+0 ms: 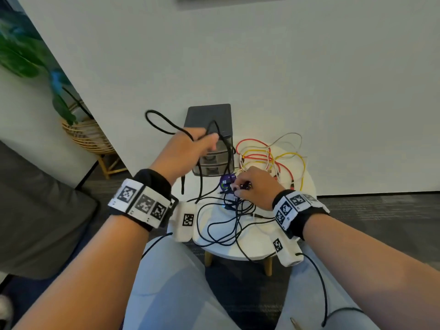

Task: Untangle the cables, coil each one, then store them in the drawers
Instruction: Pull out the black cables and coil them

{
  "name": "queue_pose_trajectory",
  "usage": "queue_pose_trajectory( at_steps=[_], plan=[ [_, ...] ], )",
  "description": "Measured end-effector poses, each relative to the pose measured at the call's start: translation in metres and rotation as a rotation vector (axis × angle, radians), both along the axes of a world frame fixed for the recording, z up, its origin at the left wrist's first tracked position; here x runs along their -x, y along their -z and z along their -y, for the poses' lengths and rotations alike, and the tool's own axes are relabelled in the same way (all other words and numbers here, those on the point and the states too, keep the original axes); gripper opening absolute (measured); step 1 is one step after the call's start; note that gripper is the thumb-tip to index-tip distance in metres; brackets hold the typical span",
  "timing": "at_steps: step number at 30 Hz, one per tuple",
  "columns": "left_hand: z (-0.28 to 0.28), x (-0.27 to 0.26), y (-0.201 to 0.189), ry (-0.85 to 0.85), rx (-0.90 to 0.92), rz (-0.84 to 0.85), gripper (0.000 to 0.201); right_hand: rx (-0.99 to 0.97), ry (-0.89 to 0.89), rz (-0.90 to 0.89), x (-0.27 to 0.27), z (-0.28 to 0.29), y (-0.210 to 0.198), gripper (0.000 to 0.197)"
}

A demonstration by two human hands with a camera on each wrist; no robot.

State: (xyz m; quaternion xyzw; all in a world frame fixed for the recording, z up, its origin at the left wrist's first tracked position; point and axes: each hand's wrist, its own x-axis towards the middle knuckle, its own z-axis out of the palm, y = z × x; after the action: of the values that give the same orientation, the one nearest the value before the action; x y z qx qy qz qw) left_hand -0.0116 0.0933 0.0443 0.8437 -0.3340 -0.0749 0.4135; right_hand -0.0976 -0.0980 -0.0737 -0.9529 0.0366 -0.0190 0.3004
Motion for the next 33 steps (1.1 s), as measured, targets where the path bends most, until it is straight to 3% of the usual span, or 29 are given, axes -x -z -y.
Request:
queue_pose_trajectory(
  at_steps=[3, 5, 9, 12, 16, 20, 23, 25, 27, 29, 32, 33],
  plan=[
    [-0.006, 0.0, -0.034, -0.051, 0.259, -0.156, 0.033, 0.004, 0.051, -0.104, 0.001, 0.0, 0.01, 0.024],
    [-0.01, -0.001, -0.054, -0.051, 0.335, -0.144, 0.033, -0.026, 0.077, -0.099, -0.001, -0.001, 0.01, 0.03],
    [-0.011, -0.002, -0.069, -0.01, 0.281, -0.074, 0.031, -0.109, 0.093, -0.007, -0.008, 0.007, 0.003, 0.015],
    [-0.006, -0.003, -0.065, 0.015, 0.25, -0.08, 0.031, -0.236, 0.241, 0.077, -0.006, 0.023, -0.013, 0.033],
    [0.004, -0.002, -0.057, 0.059, 0.13, -0.048, 0.032, -0.378, 0.376, 0.23, 0.002, 0.049, -0.049, 0.039],
    [0.022, 0.004, -0.059, 0.135, 0.039, -0.035, 0.034, -0.416, 0.216, 0.419, 0.011, 0.046, -0.098, 0.061],
    [0.034, 0.01, -0.068, 0.269, -0.019, -0.041, 0.032, -0.256, 0.01, 0.435, 0.015, 0.035, -0.13, 0.086],
    [0.038, 0.013, -0.074, 0.372, -0.028, -0.058, 0.033, -0.141, -0.017, 0.408, 0.008, 0.035, -0.138, 0.079],
    [0.041, 0.014, -0.08, 0.428, -0.044, -0.052, 0.044, -0.184, -0.038, 0.376, -0.003, 0.04, -0.136, 0.047],
    [0.043, 0.01, -0.081, 0.427, -0.046, -0.054, 0.037, -0.297, -0.045, 0.348, -0.008, 0.046, -0.132, 0.022],
    [0.046, 0.002, -0.077, 0.399, 0.006, -0.1, 0.009, -0.417, -0.006, 0.296, -0.007, 0.053, -0.132, 0.021],
    [0.048, 0.0, -0.074, 0.388, 0.035, -0.107, 0.009, -0.441, 0.004, 0.303, -0.006, 0.054, -0.134, 0.019]
  ],
)
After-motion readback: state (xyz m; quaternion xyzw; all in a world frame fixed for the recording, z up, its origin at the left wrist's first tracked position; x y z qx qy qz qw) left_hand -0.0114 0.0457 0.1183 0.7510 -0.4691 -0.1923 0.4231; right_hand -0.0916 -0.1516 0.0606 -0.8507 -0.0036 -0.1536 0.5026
